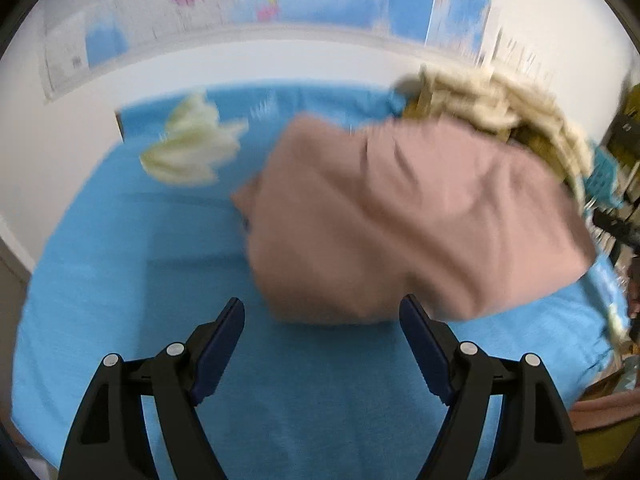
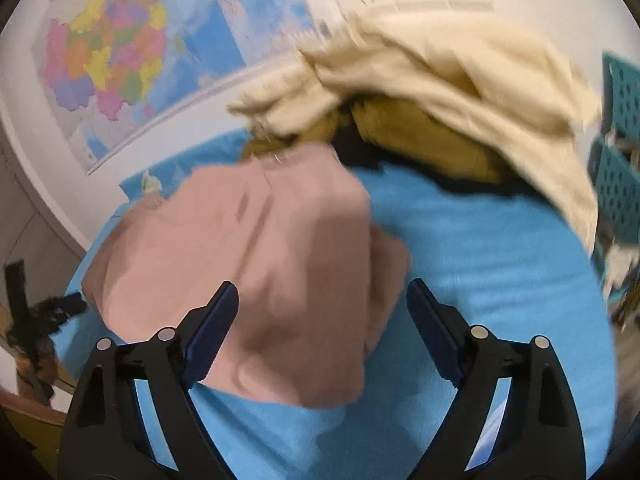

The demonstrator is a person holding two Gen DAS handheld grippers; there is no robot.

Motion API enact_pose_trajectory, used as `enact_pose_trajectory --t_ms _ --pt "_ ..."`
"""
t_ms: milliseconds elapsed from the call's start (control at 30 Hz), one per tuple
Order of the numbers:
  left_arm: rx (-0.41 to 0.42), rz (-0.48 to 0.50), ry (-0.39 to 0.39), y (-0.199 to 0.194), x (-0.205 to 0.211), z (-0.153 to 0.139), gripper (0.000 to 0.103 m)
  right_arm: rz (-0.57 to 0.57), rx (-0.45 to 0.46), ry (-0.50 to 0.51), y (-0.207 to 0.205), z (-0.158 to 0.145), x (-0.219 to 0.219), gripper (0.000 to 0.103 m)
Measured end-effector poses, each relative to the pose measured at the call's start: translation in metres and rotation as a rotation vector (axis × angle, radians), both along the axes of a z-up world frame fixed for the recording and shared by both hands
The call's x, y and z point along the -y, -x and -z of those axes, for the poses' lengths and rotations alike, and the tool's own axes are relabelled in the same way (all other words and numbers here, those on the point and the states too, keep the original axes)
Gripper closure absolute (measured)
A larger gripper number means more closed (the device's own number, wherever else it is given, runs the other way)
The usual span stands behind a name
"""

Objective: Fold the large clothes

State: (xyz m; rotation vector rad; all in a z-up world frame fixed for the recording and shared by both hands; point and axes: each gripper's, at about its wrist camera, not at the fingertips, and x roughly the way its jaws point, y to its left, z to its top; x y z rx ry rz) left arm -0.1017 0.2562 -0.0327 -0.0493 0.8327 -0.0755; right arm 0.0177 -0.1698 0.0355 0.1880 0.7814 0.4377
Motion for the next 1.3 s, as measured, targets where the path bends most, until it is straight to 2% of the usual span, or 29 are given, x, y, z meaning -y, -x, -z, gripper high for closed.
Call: enact_pose_trajectory --t_ms 67,133,167,233,300,333,367,400,467,533,567,600,633,667,733,833,867,900,933,967,1000,1033,1067,1133,1167,1233,1300 --pt "0.070 0.013 0.005 0.004 -0.005 -0.018 0.026 -0.043 0.029 0.025 -0.003 -0.008 -0.013 0.015" --pt "0.106 0.050 -0.009 -0.004 0.000 -0.028 0.023 -0.080 0.035 0.059 -0.009 -0.009 -0.028 0.014" --pt "0.104 0.062 -0.024 -0.010 0.004 -0.028 0.020 -0.105 0.034 0.087 -0.015 -0.007 -0.040 0.012" --pt "0.095 0.067 -0.105 -0.030 0.021 -0.020 0.019 -0.133 0.019 0.121 -0.029 -0.001 -0.057 0.012" --pt "0.051 0.083 -0.152 -0.060 0.027 -0.007 0.019 -0.173 -0.030 0.125 -0.045 0.012 -0.076 0.014" --pt "0.030 0.087 -0.161 -0.073 0.029 0.000 0.019 -0.190 -0.049 0.130 -0.051 0.018 -0.082 0.020" --pt "0.005 0.085 -0.166 -0.084 0.028 0.007 0.021 -0.203 -0.062 0.166 -0.057 0.026 -0.093 0.041" --pt "-0.016 0.089 -0.162 -0.094 0.025 0.013 0.023 -0.217 -0.058 0.207 -0.060 0.031 -0.101 0.056" --pt "-0.040 0.100 -0.161 -0.110 0.025 0.023 0.045 -0.236 -0.046 0.252 -0.065 0.034 -0.111 0.098" --pt "-0.065 0.069 -0.180 -0.123 0.021 0.031 0.052 -0.214 -0.057 0.201 -0.071 0.027 -0.104 0.097" --pt "-0.070 0.061 -0.174 -0.125 0.019 0.032 0.053 -0.203 -0.058 0.180 -0.071 0.023 -0.098 0.086" --pt "-0.069 0.059 -0.158 -0.125 0.017 0.031 0.053 -0.190 -0.046 0.173 -0.067 0.018 -0.091 0.074" --pt "-0.063 0.061 -0.144 -0.123 0.015 0.028 0.052 -0.171 -0.024 0.173 -0.060 0.012 -0.083 0.043" --pt "-0.058 0.064 -0.140 -0.121 0.013 0.027 0.049 -0.140 0.015 0.160 -0.048 0.003 -0.069 0.029" --pt "-0.048 0.068 -0.133 -0.116 0.009 0.026 0.045 -0.085 0.043 0.121 -0.025 -0.006 -0.035 0.027" --pt "-0.059 0.065 -0.112 -0.116 0.004 0.030 0.045 -0.071 -0.035 0.027 -0.009 0.006 -0.001 0.022" --pt "-0.059 0.060 -0.107 -0.116 0.004 0.032 0.045 -0.059 -0.072 0.026 -0.006 0.018 0.006 0.022" --pt "-0.062 0.060 -0.104 -0.117 0.004 0.033 0.045 -0.044 -0.102 0.046 -0.004 0.029 0.009 0.024" --pt "-0.062 0.058 -0.101 -0.118 0.004 0.034 0.045 -0.038 -0.146 0.042 -0.002 0.044 0.012 0.050" --pt "-0.061 0.051 -0.099 -0.119 0.005 0.034 0.045 -0.065 -0.176 -0.014 -0.001 0.051 0.014 0.083" --pt "-0.062 0.046 -0.097 -0.119 0.005 0.034 0.045 -0.080 -0.189 -0.079 -0.001 0.053 0.018 0.087" --pt "-0.065 0.043 -0.096 -0.121 0.005 0.034 0.045 -0.062 -0.169 -0.078 0.000 0.049 0.020 0.100" --pt "-0.065 0.040 -0.100 -0.122 0.006 0.033 0.046 -0.047 -0.112 -0.080 0.000 0.035 0.025 0.100" --pt "-0.062 0.037 -0.108 -0.123 0.007 0.032 0.046 -0.017 -0.057 -0.111 -0.002 0.018 0.032 0.100" --pt "-0.060 0.035 -0.110 -0.123 0.008 0.031 0.046 -0.009 -0.044 -0.086 -0.004 0.011 0.033 0.100" --pt "-0.053 0.033 -0.107 -0.119 0.007 0.029 0.046 -0.010 -0.070 -0.055 -0.009 0.016 0.030 0.100" --pt "-0.022 0.052 -0.070 -0.107 0.002 0.023 0.044 -0.015 -0.142 0.000 -0.017 0.035 0.022 0.098"
